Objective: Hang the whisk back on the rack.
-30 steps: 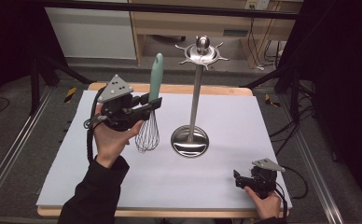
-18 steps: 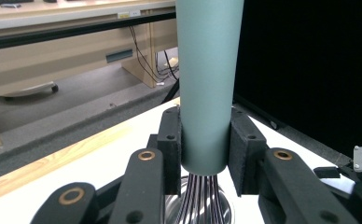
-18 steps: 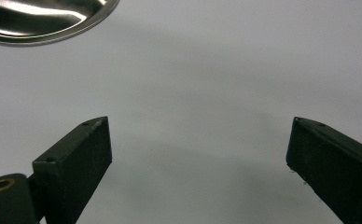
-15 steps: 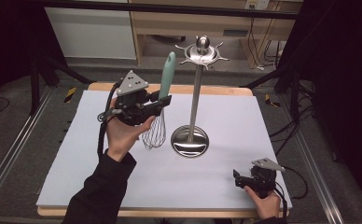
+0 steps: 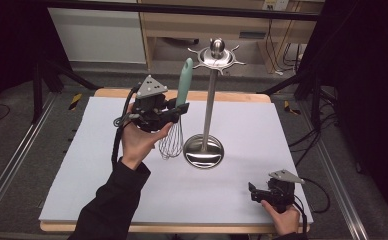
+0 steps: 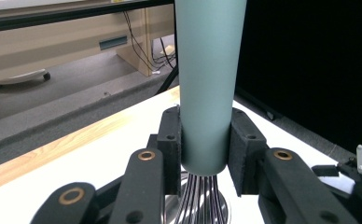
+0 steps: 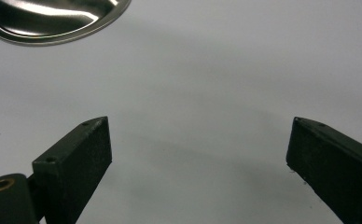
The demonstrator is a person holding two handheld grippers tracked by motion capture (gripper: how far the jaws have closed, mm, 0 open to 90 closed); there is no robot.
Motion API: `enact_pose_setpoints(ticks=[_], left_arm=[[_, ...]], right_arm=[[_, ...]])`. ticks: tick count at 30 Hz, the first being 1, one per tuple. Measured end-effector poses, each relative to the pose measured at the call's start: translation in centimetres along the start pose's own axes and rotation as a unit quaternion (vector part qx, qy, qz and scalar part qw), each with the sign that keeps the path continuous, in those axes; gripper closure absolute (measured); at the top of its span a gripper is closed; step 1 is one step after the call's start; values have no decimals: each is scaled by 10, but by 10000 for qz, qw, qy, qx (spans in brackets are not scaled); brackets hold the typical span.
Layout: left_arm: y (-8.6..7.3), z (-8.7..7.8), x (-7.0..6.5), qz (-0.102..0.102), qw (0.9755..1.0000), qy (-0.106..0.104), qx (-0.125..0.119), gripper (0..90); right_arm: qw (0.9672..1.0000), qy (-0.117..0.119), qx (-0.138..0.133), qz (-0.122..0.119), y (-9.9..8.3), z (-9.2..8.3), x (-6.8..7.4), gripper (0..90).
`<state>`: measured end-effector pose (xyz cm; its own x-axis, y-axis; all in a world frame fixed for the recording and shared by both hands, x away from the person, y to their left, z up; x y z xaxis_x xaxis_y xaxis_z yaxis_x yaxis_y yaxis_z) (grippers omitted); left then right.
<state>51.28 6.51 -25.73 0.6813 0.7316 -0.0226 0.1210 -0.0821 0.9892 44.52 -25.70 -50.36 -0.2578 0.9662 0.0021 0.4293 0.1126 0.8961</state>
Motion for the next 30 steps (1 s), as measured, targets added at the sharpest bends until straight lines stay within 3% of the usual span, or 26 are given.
enact_pose_setpoints(ticks=[7,24,30], left_arm=[[2,5,-2,161,9998,49,125,685],[0,29,-6,2,9998,-97,186,685],[-3,37,-6,39,9999,-48,122,684]], right_arm=[[10000,-26,-41,48,1,-2,-1,72],[9999,-43,-61,100,1,-2,-4,72],[9999,7,-31,129,1,0,-3,75]])
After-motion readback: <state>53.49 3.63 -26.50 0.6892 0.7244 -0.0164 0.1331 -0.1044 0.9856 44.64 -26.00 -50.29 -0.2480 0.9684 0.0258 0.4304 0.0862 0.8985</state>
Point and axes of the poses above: each handheld gripper's, and its own axes: z roughly forward along the jaws, y roughly out of its top, x roughly to its left, the point moved 5 cm from there along z, roughly forward along the jaws, and after that the axes turned 14 degrees about -x, right-handed, at the moved point
